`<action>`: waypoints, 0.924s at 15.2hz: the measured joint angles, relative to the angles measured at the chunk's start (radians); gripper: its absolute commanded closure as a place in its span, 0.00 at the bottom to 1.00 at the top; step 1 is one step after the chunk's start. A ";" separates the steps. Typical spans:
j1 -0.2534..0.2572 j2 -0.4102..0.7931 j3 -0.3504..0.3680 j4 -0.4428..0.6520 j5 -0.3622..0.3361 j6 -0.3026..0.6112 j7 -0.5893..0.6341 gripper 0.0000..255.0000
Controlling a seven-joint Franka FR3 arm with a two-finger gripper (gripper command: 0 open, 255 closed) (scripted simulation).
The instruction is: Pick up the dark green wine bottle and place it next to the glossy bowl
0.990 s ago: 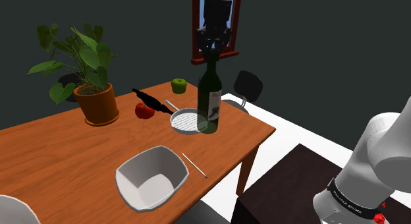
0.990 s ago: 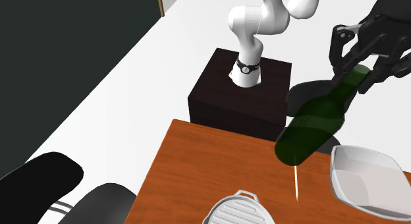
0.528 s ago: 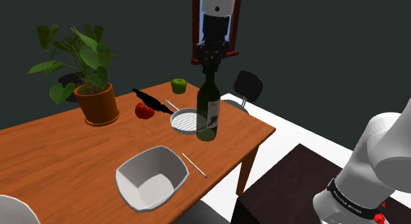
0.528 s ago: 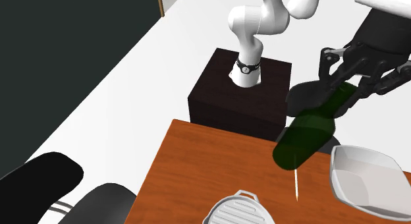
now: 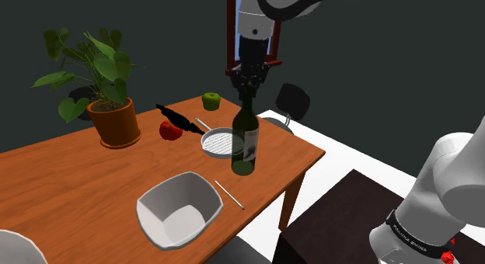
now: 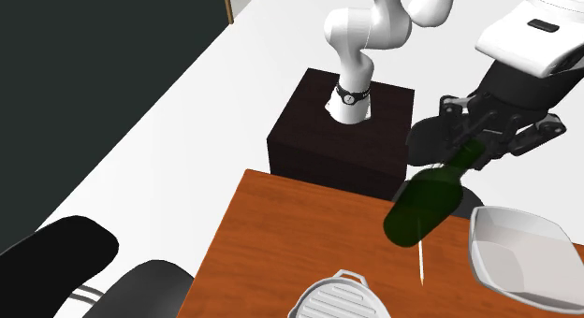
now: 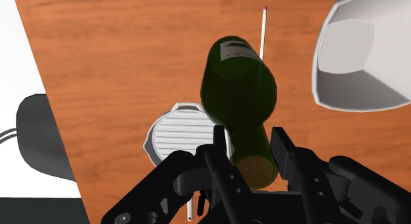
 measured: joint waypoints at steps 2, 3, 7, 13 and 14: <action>0.000 0.000 0.000 -0.026 0.000 0.027 0.000 1.00; 0.000 0.001 0.000 -0.039 0.000 0.040 0.001 1.00; 0.000 0.005 0.001 -0.092 -0.001 0.096 0.002 1.00; 0.001 0.019 0.003 -0.157 -0.004 0.176 0.007 1.00; 0.001 0.023 0.004 -0.161 -0.004 0.183 0.007 1.00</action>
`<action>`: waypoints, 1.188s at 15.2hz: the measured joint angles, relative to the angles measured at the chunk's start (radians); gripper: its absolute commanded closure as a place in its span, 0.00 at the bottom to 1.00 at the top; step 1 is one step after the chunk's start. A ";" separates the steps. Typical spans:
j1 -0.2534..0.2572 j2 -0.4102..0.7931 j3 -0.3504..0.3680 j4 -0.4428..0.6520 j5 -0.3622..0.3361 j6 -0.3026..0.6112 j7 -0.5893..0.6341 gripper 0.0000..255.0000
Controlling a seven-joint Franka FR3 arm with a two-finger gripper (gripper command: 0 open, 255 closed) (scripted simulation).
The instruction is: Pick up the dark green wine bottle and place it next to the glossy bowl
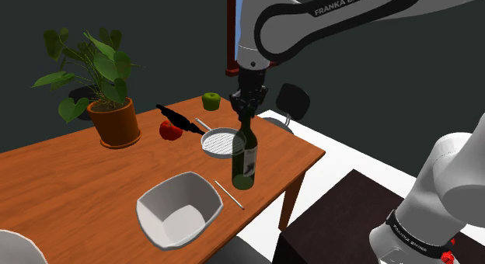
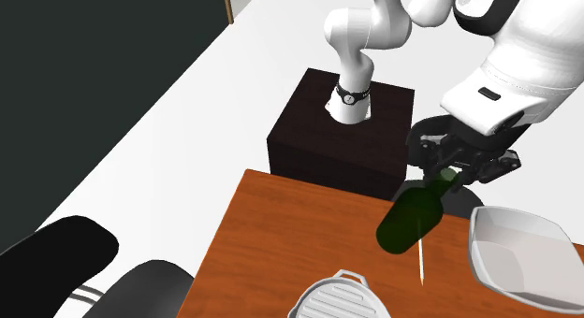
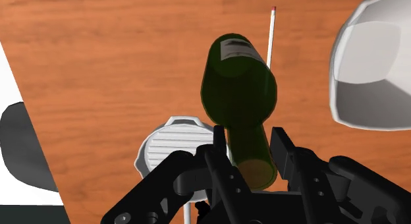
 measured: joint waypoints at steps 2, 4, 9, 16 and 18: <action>0.000 0.003 0.000 -0.003 -0.001 0.007 0.000 1.00; 0.000 0.003 0.000 -0.004 -0.001 0.008 0.001 1.00; 0.000 0.003 0.000 -0.004 -0.001 0.009 0.001 0.00; 0.000 -0.025 -0.001 0.067 0.005 -0.090 -0.004 0.00; 0.001 -0.030 -0.001 0.082 0.006 -0.109 -0.003 0.00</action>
